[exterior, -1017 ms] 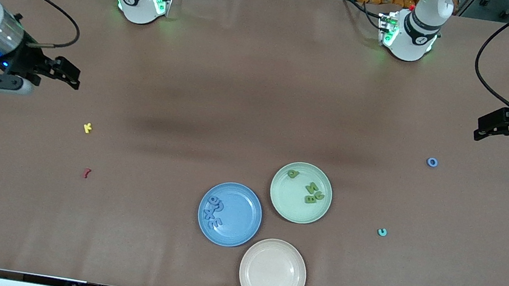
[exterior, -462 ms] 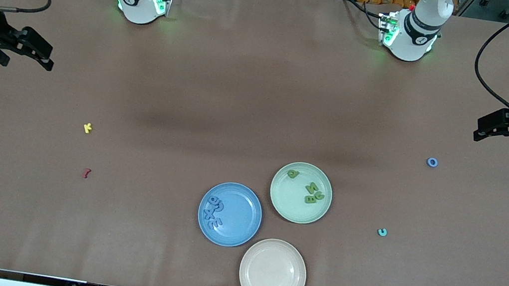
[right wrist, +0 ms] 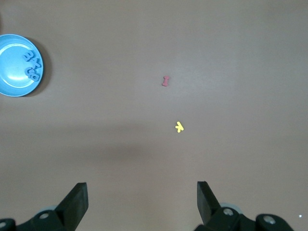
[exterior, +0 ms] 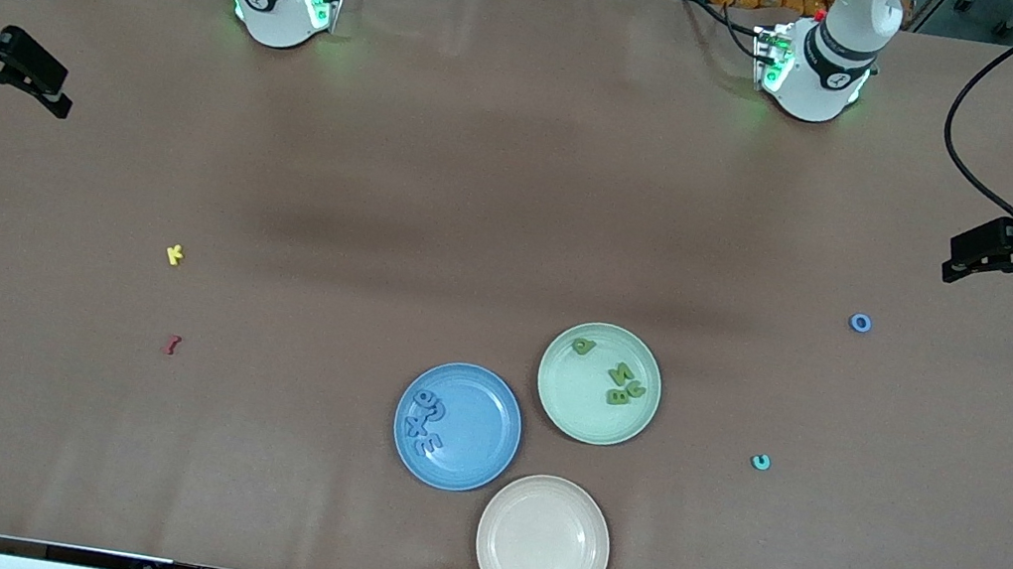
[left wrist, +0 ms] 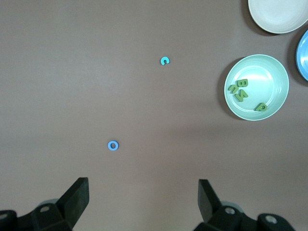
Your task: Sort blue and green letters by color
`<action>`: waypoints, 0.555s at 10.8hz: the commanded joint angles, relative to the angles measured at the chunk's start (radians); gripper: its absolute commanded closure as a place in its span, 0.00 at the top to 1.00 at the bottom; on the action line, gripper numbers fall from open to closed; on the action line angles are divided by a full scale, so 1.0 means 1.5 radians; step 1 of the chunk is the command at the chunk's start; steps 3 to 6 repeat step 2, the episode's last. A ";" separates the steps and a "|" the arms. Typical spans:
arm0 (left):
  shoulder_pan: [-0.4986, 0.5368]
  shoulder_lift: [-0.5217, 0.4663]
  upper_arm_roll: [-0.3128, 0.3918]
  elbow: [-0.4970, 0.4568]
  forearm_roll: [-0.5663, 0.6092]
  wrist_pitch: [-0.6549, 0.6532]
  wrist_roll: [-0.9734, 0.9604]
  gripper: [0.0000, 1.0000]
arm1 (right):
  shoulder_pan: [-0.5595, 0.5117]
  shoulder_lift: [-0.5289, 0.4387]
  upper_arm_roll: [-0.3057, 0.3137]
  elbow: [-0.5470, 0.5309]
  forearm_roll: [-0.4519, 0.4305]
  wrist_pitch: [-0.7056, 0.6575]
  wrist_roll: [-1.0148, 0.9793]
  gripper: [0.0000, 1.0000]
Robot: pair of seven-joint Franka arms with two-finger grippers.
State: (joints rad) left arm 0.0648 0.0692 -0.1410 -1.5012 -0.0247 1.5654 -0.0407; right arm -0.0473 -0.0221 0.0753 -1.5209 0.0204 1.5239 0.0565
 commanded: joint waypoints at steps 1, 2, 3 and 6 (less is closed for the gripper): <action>-0.003 -0.001 -0.002 -0.001 -0.015 0.005 -0.005 1.00 | 0.004 -0.004 -0.015 0.000 -0.017 -0.007 -0.044 1.00; -0.003 -0.001 -0.002 -0.001 -0.015 0.005 -0.005 1.00 | 0.004 -0.004 -0.016 -0.001 -0.017 -0.005 -0.044 1.00; -0.003 -0.001 -0.002 -0.001 -0.015 0.005 -0.005 1.00 | 0.004 -0.004 -0.016 -0.001 -0.017 -0.005 -0.044 1.00; -0.003 -0.001 -0.002 -0.001 -0.015 0.005 -0.005 1.00 | 0.004 -0.004 -0.016 -0.001 -0.017 -0.005 -0.044 1.00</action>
